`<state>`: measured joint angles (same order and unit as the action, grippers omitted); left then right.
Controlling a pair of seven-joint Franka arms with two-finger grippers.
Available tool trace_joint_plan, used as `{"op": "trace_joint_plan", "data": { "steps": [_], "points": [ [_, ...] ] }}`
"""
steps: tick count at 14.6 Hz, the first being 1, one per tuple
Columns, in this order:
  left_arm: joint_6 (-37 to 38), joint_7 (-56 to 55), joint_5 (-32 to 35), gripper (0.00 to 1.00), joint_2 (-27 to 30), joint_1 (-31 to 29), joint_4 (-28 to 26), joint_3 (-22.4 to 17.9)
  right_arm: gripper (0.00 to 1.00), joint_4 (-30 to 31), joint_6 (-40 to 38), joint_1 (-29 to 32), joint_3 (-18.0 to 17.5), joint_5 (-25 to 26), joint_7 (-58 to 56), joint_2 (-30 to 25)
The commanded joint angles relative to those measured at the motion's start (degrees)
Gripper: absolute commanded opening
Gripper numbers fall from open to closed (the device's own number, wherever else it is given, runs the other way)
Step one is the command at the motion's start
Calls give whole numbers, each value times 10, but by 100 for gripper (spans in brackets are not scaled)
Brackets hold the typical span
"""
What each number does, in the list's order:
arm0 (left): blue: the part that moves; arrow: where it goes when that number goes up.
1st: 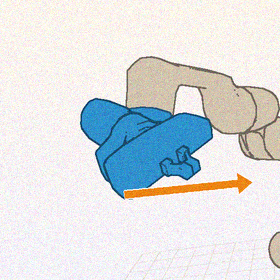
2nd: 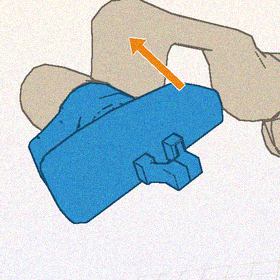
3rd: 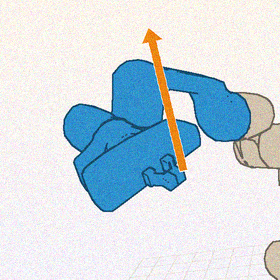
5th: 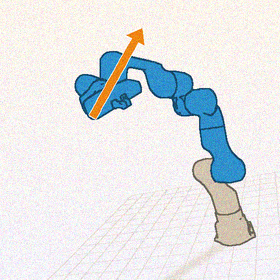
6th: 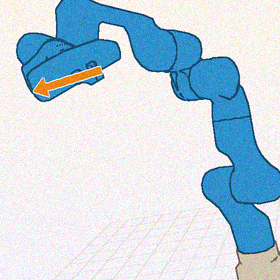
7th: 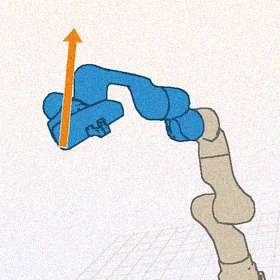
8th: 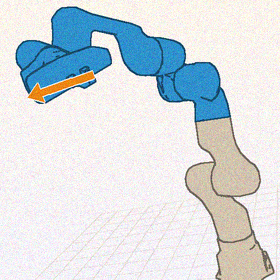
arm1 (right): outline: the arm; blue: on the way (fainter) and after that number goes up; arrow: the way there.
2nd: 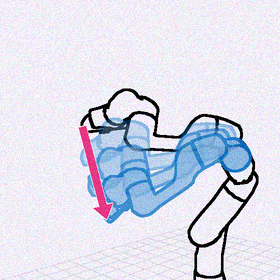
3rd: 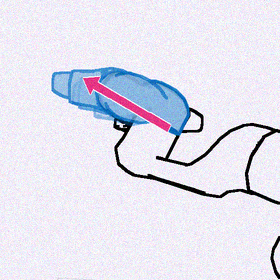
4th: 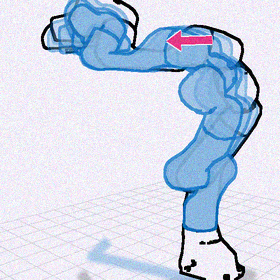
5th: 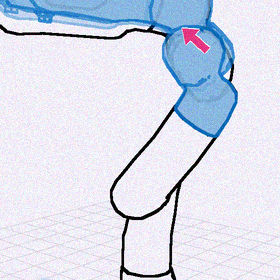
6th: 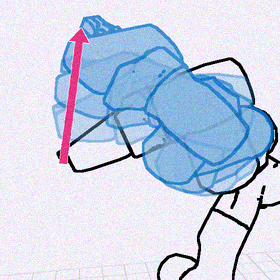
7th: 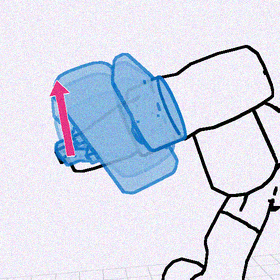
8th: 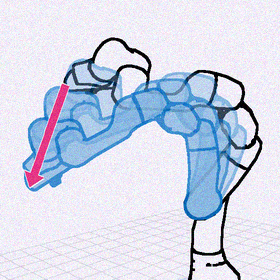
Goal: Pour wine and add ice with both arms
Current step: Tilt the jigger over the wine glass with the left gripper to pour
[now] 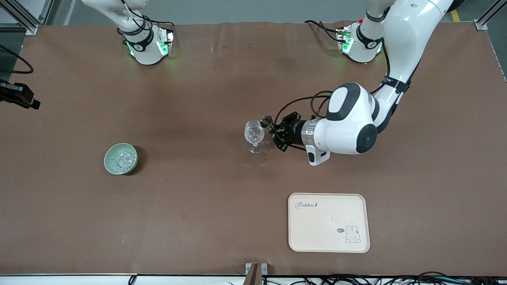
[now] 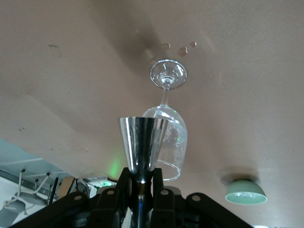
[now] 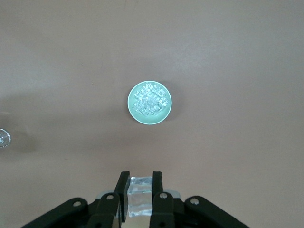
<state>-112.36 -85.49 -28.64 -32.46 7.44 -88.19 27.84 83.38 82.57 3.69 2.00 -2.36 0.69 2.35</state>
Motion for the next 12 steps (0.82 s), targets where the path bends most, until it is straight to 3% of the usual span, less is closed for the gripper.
{"op": "trace_joint_plan", "data": {
  "steps": [1, 12],
  "points": [
    [-1, -55, 54, 1, 22, 20, -4, -2, 1, 19, 6, -9, 11, 4, -2, -18],
    [-1, -158, 164, 1, 20, 67, 24, -3, 1, 19, 6, -6, 11, 1, -2, -17]
  ]
}}
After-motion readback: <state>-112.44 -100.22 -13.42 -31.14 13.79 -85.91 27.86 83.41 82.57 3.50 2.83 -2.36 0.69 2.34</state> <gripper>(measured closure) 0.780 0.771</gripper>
